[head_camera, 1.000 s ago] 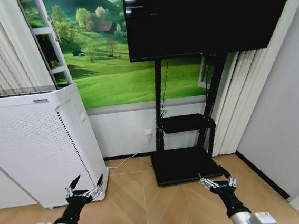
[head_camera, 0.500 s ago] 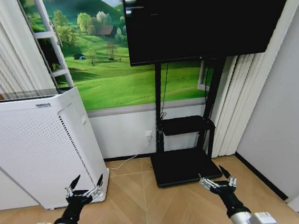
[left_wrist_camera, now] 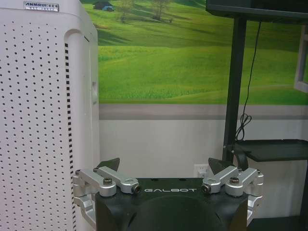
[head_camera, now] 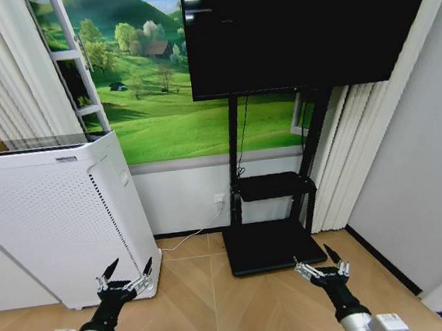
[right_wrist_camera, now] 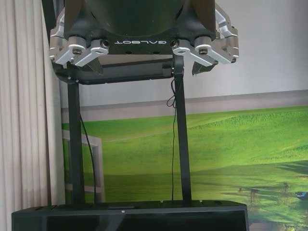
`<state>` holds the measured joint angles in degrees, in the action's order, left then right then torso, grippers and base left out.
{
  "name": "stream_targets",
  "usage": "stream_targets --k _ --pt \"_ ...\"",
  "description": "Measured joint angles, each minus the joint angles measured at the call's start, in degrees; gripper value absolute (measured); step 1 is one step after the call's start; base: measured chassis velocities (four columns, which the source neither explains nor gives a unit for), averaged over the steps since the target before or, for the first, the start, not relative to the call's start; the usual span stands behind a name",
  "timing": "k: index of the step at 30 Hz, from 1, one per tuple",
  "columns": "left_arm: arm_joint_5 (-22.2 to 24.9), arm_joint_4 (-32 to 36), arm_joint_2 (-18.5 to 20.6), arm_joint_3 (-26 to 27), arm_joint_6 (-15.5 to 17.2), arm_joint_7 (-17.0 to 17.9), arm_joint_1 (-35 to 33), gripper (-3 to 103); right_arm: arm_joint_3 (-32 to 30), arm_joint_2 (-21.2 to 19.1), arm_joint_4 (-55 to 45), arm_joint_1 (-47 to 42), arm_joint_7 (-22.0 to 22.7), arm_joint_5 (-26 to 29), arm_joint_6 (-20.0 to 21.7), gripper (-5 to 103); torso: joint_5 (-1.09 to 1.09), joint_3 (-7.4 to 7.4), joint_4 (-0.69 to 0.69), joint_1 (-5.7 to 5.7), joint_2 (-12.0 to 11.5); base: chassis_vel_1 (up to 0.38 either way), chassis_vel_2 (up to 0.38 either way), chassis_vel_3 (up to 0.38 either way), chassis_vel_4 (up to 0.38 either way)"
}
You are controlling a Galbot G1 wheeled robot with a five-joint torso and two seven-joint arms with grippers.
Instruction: Pick up the trash bin and place the garbage on the floor into it.
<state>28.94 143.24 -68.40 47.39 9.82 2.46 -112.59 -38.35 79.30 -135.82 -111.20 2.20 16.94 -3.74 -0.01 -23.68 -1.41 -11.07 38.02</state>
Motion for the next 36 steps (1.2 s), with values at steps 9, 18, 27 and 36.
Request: stream_targets --k 9,18,27,36 --pt "0.00 0.01 0.00 0.00 0.00 0.00 0.00 100 0.00 0.00 0.00 -0.01 0.00 0.00 0.00 100 0.01 0.18 0.00 0.14 -0.24 0.203 -0.200 -0.215 0.195" --pt "0.00 0.00 0.00 0.00 0.00 0.00 0.00 100 0.01 0.00 0.00 0.00 0.00 0.00 0.00 100 0.02 0.24 0.00 0.18 -0.37 0.289 -0.314 -0.294 0.297" --pt "0.00 0.00 0.00 0.00 -0.01 -0.01 -0.01 100 0.00 0.00 0.00 -0.01 0.00 0.00 0.00 100 -0.04 0.31 0.00 0.23 -0.47 0.364 -0.366 -0.373 0.379" --pt "0.00 0.01 0.00 0.00 -0.01 -0.01 0.00 100 0.00 0.00 0.00 -0.01 0.00 0.00 0.00 100 0.01 0.33 0.00 0.24 -0.55 0.361 -0.348 -0.353 0.347"
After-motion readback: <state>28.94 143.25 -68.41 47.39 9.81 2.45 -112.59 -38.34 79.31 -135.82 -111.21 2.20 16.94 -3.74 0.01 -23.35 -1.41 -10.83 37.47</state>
